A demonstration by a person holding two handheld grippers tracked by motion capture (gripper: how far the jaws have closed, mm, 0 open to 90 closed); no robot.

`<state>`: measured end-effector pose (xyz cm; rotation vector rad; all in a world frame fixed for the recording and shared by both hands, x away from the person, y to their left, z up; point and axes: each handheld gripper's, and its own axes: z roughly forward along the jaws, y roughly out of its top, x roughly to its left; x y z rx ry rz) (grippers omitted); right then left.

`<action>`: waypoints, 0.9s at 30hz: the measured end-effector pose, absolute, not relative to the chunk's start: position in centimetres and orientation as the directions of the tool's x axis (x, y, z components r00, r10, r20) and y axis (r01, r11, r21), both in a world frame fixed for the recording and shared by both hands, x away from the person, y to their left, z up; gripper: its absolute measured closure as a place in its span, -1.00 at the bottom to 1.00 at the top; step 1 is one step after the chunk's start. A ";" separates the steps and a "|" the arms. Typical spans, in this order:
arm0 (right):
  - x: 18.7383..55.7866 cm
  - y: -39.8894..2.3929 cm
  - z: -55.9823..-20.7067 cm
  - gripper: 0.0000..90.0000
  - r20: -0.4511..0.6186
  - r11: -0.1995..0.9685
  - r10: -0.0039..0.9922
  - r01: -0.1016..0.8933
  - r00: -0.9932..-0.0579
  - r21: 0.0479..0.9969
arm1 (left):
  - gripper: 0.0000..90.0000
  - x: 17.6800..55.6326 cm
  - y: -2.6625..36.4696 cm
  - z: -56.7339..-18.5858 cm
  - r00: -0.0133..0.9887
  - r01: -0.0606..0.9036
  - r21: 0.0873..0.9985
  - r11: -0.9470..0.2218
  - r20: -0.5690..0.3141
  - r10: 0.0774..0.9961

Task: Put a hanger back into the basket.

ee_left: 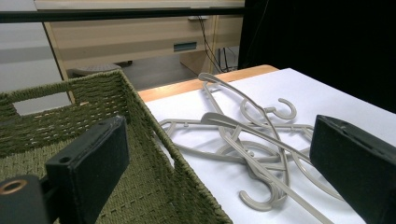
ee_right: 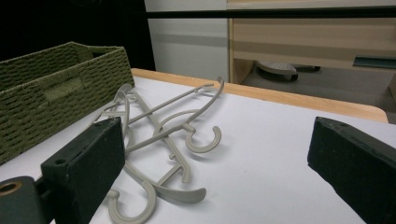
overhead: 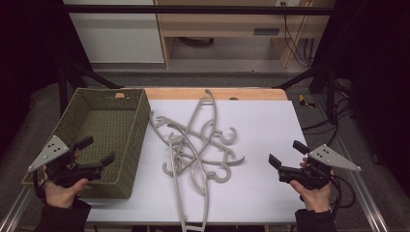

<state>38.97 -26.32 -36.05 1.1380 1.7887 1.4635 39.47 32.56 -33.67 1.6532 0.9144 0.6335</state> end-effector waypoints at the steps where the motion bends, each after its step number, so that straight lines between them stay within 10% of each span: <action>1: 39.0 -26.3 -36.0 -0.90 0.091 0.045 0.870 0.261 -0.484 0.964 | -0.90 39.5 32.6 -33.7 0.562 0.247 0.962 -0.113 -0.047 0.826; 27: 38.8 -16.5 -36.8 -0.74 0.069 0.222 0.795 0.395 -0.603 0.891 | -0.90 39.6 32.0 -33.7 0.571 0.249 0.960 -0.126 -0.041 0.820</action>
